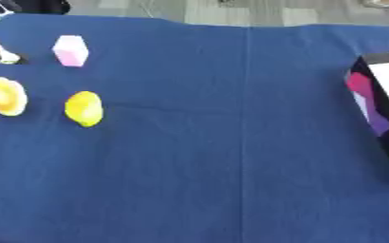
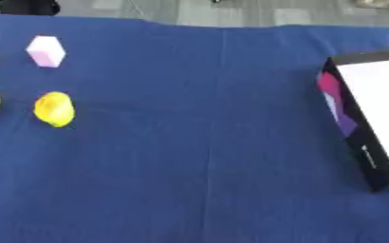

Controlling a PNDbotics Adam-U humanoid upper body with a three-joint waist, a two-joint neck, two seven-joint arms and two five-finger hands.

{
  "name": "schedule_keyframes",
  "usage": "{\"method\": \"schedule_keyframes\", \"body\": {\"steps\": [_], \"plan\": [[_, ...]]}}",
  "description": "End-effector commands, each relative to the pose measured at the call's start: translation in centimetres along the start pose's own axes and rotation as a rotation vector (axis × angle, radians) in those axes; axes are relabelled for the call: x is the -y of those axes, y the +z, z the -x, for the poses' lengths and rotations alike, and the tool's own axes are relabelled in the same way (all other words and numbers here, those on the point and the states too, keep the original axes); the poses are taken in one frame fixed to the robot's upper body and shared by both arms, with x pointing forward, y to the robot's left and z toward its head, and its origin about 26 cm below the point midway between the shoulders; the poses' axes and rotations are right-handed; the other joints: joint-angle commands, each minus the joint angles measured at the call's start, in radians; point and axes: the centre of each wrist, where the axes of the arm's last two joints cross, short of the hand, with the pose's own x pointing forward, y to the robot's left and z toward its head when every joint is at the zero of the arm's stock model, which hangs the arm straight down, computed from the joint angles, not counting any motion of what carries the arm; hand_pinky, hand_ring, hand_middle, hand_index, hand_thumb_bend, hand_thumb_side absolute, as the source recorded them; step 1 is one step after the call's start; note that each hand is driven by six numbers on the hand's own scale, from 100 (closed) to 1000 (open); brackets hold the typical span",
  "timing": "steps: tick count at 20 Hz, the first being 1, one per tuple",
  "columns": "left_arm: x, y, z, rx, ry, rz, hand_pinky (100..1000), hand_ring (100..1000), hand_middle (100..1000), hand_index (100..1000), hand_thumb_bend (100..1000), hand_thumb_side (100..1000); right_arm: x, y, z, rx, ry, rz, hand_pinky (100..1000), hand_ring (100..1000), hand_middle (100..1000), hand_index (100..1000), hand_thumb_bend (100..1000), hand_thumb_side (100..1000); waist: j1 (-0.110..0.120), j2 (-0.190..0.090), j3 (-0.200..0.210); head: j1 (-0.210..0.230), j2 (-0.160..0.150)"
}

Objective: Pick up the objects with one hand, pass them to the other hand, and then place them into the box on the other side of the table.

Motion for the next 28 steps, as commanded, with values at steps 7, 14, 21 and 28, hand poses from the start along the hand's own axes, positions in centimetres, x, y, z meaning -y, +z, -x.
{"method": "schedule_keyframes", "body": {"steps": [7,14,21,28], "plan": [[-2.3,-0.2,-0.3,-0.020,-0.076,0.051,855,836,771,798,716,100,-0.7,-0.9,-0.6,0.038,0.016,-0.029,877,1000,921,1000,100,530,0.024,0.007,-0.032,-0.022,0.001],[-3.3,-0.7,-0.9,-0.059,-0.098,0.095,852,833,772,795,698,100,-1.6,-1.0,-0.6,0.039,0.016,-0.042,877,1000,919,1000,100,529,0.019,0.032,-0.040,-0.015,-0.001],[-3.6,-1.3,-1.1,-0.105,-0.124,0.098,856,839,776,784,724,100,-2.2,-1.0,-0.5,0.039,0.017,-0.052,876,1000,917,1000,100,529,0.016,0.045,-0.049,0.021,-0.011],[-3.6,-1.8,-0.8,-0.182,-0.134,0.080,854,840,778,776,710,100,-2.7,-1.1,-0.5,0.035,0.017,-0.066,876,1000,916,1000,100,519,0.020,0.055,-0.066,0.052,-0.023]]}}
